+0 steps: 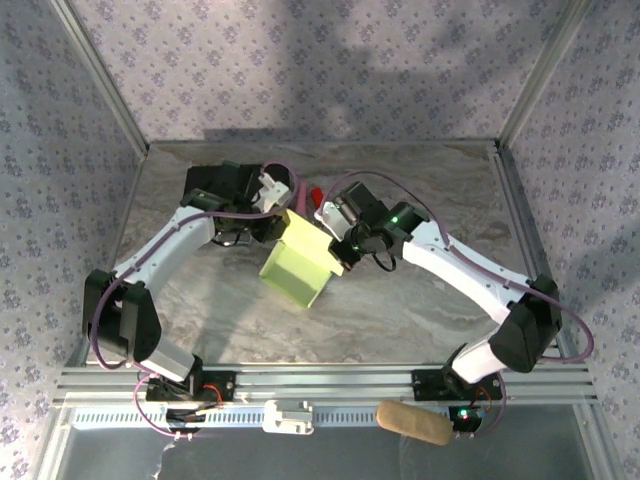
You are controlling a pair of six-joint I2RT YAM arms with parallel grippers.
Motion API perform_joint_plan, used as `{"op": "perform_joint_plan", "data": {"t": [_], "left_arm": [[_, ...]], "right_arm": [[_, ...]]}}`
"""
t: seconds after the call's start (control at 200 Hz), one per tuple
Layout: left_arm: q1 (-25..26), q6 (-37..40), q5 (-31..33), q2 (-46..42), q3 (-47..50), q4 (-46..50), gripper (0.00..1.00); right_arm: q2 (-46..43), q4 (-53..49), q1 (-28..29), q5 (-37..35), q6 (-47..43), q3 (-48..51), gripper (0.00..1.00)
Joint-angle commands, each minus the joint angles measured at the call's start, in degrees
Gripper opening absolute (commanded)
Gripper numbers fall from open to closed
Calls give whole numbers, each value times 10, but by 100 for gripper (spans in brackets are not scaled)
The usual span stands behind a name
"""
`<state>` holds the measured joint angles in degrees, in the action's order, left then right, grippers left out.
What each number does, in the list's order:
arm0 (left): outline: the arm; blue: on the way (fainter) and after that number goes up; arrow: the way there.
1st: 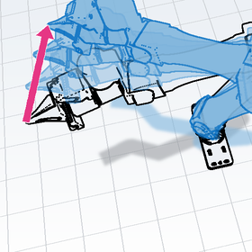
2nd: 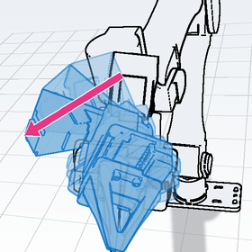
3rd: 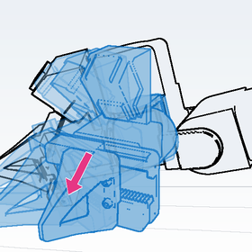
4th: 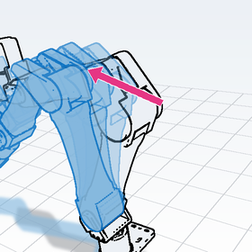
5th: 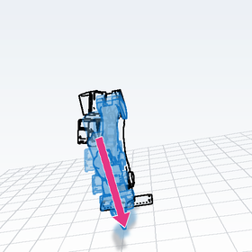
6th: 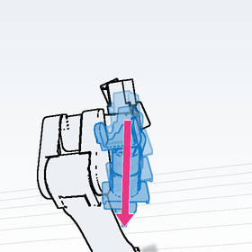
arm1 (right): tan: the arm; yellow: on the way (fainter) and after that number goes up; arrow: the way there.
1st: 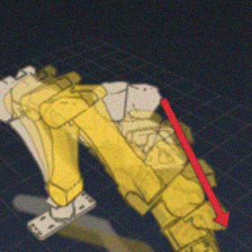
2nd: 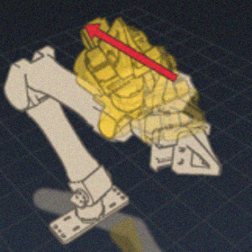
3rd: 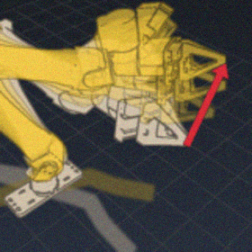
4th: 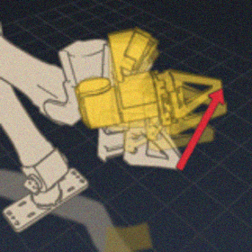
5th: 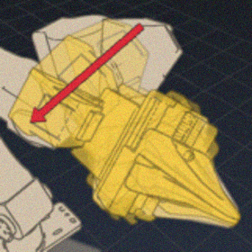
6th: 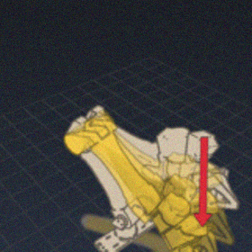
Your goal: Fold the paper box
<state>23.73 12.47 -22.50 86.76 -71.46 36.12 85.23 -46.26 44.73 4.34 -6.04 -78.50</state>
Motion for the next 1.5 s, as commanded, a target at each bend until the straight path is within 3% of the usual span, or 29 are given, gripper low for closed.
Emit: {"op": "perform_joint_plan", "data": {"t": [0.0, 0.07, 0.17, 0.275, 0.615, 0.82, 0.934, 1.029, 1.094, 1.184, 1.374, 1.494], "left_arm": [[13, -12, 26, -27, 15, -10, 15], [24, -35, 51, -37, 33, -28, 11], [44, -72, 92, -55, 69, -65, 8], [60, -120, 133, -78, 105, -103, 6], [116, -176, 243, -117, 153, -148, 6], [120, -185, 262, -108, 158, -157, 5], [120, -179, 267, -100, 150, -150, 5], [119, -161, 266, -85, 134, -132, 4], [113, -150, 260, -77, 128, -122, 5], [100, -138, 238, -73, 122, -115, 4], [66, -118, 191, -68, 115, -107, 8], [57, -104, 173, -54, 102, -90, 18]], "right_arm": [[8, 2, -10, 1, 6, -4, 10], [12, 9, -12, -2, 21, -6, 17], [6, 27, -12, -2, 48, 3, 36], [-17, 59, -11, -20, 86, 41, 46], [-98, 156, -11, -58, 161, 186, 45], [-75, 172, -18, -125, 161, 169, 37], [-85, 174, -28, -151, 145, 169, 40], [-109, 220, -82, -58, 117, 190, 49], [-103, 238, -124, 38, 87, 192, 49], [-70, 248, -158, 112, 71, 183, 48], [-8, 262, -159, 147, 57, 164, 47], [13, 278, -165, 158, 50, 161, 46]]}}
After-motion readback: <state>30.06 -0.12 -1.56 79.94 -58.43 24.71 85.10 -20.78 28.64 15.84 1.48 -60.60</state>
